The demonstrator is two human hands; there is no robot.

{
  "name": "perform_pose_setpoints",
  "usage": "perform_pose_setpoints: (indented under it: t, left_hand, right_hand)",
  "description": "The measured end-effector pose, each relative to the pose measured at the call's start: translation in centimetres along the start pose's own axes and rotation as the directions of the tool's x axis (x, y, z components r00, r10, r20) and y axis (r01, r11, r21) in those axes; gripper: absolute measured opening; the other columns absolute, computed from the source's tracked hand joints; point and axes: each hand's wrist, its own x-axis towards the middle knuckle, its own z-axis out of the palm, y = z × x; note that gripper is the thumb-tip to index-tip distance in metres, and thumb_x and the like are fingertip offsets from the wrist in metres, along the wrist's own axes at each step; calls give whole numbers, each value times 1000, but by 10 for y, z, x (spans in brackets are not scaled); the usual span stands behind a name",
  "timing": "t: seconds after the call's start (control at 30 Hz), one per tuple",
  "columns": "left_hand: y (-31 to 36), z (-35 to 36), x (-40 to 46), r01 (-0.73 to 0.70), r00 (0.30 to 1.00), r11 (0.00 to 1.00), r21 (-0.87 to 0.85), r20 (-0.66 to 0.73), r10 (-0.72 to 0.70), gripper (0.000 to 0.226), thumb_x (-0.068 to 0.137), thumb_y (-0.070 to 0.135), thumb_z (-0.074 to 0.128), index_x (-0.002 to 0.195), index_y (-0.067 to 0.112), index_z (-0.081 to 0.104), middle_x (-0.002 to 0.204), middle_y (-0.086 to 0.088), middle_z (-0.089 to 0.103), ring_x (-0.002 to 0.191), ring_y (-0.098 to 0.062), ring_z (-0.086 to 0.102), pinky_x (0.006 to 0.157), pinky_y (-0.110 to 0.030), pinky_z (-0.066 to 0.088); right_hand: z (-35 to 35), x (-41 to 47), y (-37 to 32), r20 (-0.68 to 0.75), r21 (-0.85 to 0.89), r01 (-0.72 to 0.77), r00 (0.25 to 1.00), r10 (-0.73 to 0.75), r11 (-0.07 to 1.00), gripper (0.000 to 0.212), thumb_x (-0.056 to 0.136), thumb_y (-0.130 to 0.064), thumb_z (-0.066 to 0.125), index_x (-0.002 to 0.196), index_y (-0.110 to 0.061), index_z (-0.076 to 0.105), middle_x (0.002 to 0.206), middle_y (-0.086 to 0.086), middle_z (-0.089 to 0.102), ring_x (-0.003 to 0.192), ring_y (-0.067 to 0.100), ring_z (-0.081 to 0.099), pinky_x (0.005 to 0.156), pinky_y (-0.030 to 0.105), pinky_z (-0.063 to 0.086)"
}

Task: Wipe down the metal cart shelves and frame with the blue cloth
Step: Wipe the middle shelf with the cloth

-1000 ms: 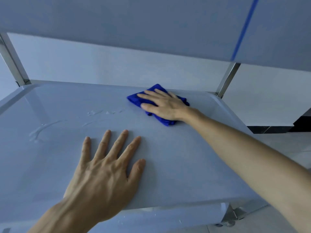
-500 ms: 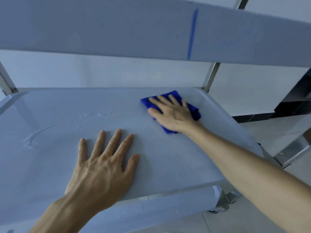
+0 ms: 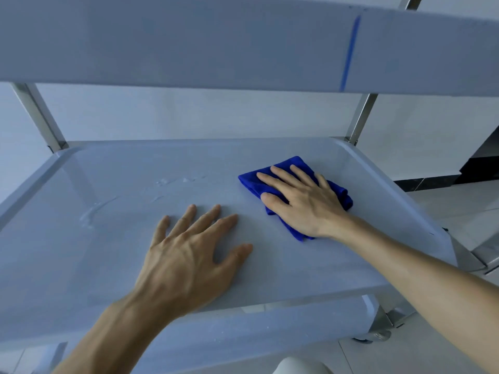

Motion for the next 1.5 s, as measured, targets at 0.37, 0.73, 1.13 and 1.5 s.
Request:
perform_pose_setpoints:
  t: [0.37,0.73,1.13,1.5]
  left_hand:
    - [-126,-32,-17,230,942,967,107,-275,-193,74,83,75,27,138,31,49,152,0,43,142,-27,36,115,-54,24]
    - [-81,-20,-13,151,985,988,43,-96,-146,71,87,64,10,143,33,42,154,5,35,144,-17,29,122,-42,11]
    - [-80,-26,-1,250,951,968,17,-193,-242,28,97,37,43,120,25,53,136,-5,55,111,-34,57,94,-41,36]
    - [-82,-11,6,203,977,978,51,-75,-199,53,100,46,15,153,41,17,164,13,11,151,-8,4,123,-38,-2]
  right_hand:
    - [-15,-13,69,47,13,41,998,-42,999,53,79,-81,5,132,-77,6,158,-36,3,150,-4,-4,124,41,2]
    - [-2,23,30,-25,-59,-240,971,239,969,59,97,-59,17,154,-46,13,166,-17,7,153,24,3,119,60,2]
    - [9,-39,-43,63,-25,382,923,-380,924,60,92,-69,16,150,-58,4,163,-29,-1,152,7,-10,123,43,-9]
    - [-11,5,44,-10,-68,-219,976,219,973,59,95,-64,20,153,-50,14,164,-23,7,154,17,3,121,54,3]
